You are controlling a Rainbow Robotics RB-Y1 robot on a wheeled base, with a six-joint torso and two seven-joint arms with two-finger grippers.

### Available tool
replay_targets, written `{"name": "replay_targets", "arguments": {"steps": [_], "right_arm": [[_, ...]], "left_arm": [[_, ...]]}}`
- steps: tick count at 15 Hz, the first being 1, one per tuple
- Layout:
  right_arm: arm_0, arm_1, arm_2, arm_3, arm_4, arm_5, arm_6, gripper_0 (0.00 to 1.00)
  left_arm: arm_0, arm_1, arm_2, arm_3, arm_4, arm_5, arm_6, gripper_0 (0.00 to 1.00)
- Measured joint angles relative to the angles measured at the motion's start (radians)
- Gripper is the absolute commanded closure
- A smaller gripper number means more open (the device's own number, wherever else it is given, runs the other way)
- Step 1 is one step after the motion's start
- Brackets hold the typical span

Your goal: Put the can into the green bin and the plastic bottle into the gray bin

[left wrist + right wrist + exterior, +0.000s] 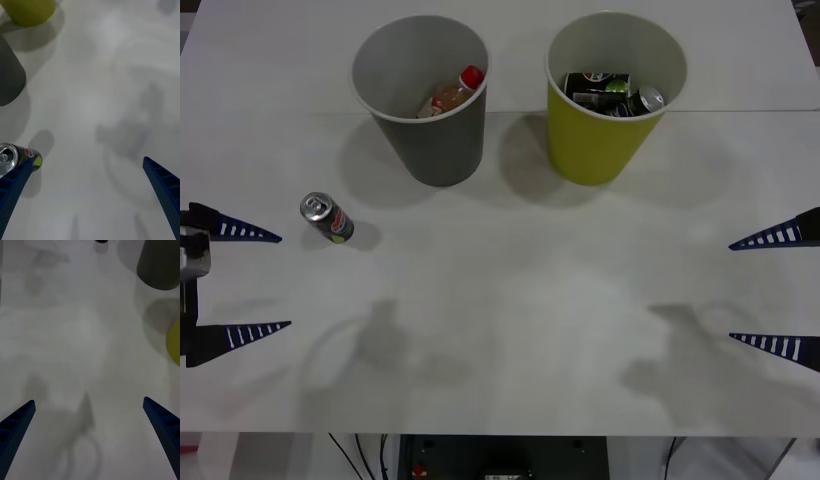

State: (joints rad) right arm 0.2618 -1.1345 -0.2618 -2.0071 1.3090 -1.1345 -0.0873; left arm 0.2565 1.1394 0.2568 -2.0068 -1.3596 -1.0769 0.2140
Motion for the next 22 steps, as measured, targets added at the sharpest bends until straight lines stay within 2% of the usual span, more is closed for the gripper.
{"name": "replay_targets", "arguments": {"steps": [5,10,17,20,22], "right_arm": [[0.000,0.000,0.000,0.000,0.000,0.000,0.000,0.00],[0.000,0.000,0.000,0.000,0.000,0.000,0.000,0.00],[0.000,0.000,0.000,0.000,0.000,0.000,0.000,0.00],[0.000,0.000,0.000,0.000,0.000,0.000,0.000,0.00],[0.000,0.000,0.000,0.000,0.000,0.000,0.000,0.00]], "left_arm": [[0.042,-0.001,-0.007,-0.038,-0.085,0.146,0.214,0.00],[0.157,-0.002,-0.018,-0.132,-0.249,0.369,0.466,0.00],[0.165,-0.003,-0.242,-0.133,-0.581,0.772,0.850,0.00],[0.135,-0.003,-0.370,-0.084,-0.724,0.944,1.002,0.00],[0.074,-0.006,-0.481,-0.005,-0.774,1.071,1.043,0.00]]}}
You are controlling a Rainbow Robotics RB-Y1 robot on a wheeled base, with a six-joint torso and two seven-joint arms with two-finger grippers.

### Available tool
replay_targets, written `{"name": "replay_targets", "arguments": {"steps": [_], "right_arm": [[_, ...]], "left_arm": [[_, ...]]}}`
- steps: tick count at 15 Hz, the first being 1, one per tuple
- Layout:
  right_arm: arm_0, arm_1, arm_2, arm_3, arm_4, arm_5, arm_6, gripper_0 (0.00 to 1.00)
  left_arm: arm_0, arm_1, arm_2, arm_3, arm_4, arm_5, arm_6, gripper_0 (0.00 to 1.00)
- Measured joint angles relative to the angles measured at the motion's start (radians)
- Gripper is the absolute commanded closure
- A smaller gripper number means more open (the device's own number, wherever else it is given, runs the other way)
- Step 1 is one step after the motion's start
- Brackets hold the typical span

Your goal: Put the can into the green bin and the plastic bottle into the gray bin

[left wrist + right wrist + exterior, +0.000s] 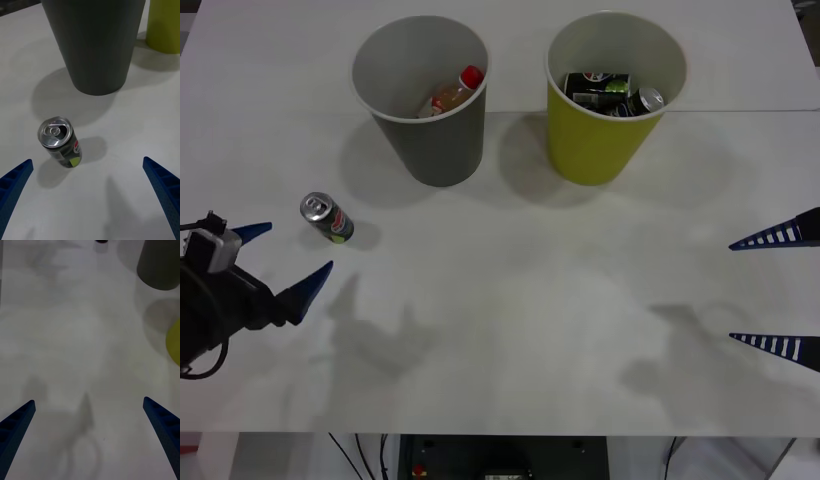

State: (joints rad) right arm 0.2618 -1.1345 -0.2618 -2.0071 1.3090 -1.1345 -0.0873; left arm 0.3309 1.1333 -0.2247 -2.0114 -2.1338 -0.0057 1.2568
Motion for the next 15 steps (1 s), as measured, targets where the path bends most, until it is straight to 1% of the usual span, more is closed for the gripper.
{"name": "replay_targets", "arguments": {"steps": [3,5,7,11,15], "right_arm": [[0.000,0.000,0.000,0.000,0.000,0.000,0.000,0.00],[0.000,0.000,0.000,0.000,0.000,0.000,0.000,0.00],[0.000,0.000,0.000,0.000,0.000,0.000,0.000,0.00],[0.000,0.000,0.000,0.000,0.000,0.000,0.000,0.00],[0.000,0.000,0.000,0.000,0.000,0.000,0.000,0.00]], "left_arm": [[-0.129,-0.013,-0.177,0.155,-0.001,0.177,0.008,0.00],[-0.199,-0.042,-0.262,0.244,-0.003,0.259,0.039,0.00],[-0.252,-0.067,-0.326,0.321,-0.001,0.327,0.051,0.00],[-0.320,-0.136,-0.376,0.450,0.005,0.400,0.052,0.00],[-0.362,-0.190,-0.381,0.528,0.012,0.411,0.054,0.00]]}}
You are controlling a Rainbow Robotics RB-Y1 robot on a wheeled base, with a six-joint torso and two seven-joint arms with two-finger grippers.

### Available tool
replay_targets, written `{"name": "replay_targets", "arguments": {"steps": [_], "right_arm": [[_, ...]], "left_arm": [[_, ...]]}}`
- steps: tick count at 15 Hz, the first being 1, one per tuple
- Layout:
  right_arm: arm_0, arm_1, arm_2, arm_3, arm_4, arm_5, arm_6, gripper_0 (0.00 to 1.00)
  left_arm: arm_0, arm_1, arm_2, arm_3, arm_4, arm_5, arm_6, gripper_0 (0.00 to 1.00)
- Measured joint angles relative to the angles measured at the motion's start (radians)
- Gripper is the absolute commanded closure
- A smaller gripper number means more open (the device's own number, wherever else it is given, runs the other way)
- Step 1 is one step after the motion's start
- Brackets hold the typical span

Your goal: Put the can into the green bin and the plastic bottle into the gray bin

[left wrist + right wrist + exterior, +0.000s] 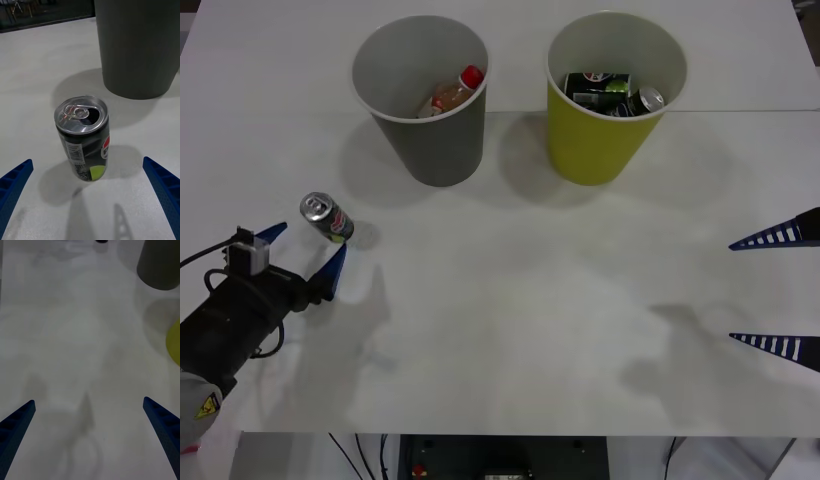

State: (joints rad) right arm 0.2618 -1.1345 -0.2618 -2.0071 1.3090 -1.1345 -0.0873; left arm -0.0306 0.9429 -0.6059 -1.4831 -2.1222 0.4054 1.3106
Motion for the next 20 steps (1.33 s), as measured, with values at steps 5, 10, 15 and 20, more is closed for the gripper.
{"name": "replay_targets", "arguments": {"steps": [5,10,15,20], "right_arm": [[0.000,0.000,0.000,0.000,0.000,0.000,0.000,0.00],[0.000,0.000,0.000,0.000,0.000,0.000,0.000,0.00],[0.000,0.000,0.000,0.000,0.000,0.000,0.000,0.00],[0.000,0.000,0.000,0.000,0.000,0.000,0.000,0.00]], "left_arm": [[-0.058,-0.071,0.000,0.085,0.010,0.003,0.001,0.00],[-0.116,-0.154,0.001,0.165,0.019,0.006,0.001,0.00],[-0.184,-0.212,0.001,0.257,0.020,0.006,0.001,0.00],[-0.209,-0.219,0.001,0.274,0.033,0.006,0.000,0.00]]}}
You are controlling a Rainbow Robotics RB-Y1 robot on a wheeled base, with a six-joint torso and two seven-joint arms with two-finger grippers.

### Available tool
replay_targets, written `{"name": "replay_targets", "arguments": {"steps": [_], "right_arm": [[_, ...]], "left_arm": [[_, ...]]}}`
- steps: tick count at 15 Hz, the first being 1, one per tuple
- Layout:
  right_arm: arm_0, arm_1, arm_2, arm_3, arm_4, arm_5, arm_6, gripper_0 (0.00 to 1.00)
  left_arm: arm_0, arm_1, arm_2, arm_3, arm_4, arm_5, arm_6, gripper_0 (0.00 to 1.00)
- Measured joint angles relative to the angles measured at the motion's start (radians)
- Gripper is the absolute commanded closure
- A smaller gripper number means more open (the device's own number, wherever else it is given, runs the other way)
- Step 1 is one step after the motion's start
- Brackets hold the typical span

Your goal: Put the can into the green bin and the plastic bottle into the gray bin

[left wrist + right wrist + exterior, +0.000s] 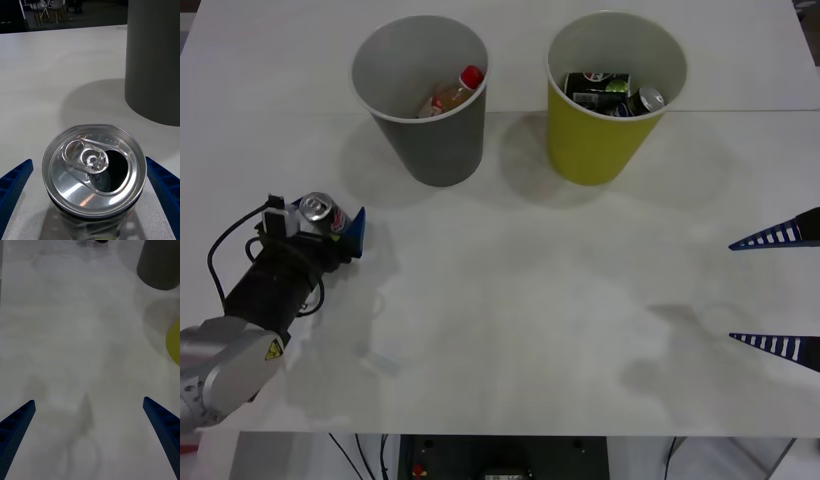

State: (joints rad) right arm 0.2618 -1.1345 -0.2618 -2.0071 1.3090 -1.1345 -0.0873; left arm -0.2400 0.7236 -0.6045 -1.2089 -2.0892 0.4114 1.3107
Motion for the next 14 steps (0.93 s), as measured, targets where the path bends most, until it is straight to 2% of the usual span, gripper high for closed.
{"name": "replay_targets", "arguments": {"steps": [1,2,3,4,6,14], "right_arm": [[0.000,0.000,0.000,0.000,0.000,0.000,0.000,0.00],[0.000,0.000,0.000,0.000,0.000,0.000,0.000,0.00],[0.000,0.000,0.000,0.000,0.000,0.000,0.000,0.00],[0.000,0.000,0.000,0.000,0.000,0.000,0.000,0.00],[0.000,0.000,0.000,0.000,0.000,0.000,0.000,0.00],[0.000,0.000,0.000,0.000,0.000,0.000,0.000,0.00]], "left_arm": [[0.000,-0.002,0.000,0.000,0.003,0.000,0.000,0.06],[-0.001,-0.003,0.000,0.000,0.007,0.000,0.000,0.38],[-0.001,-0.005,0.000,0.000,0.009,0.000,0.000,0.87],[-0.001,-0.007,0.000,0.000,0.009,0.000,0.000,0.95],[-0.001,-0.009,0.000,0.000,0.009,0.000,-0.007,1.00],[-0.007,-0.004,0.002,-0.001,0.002,-0.001,-0.030,1.00]]}}
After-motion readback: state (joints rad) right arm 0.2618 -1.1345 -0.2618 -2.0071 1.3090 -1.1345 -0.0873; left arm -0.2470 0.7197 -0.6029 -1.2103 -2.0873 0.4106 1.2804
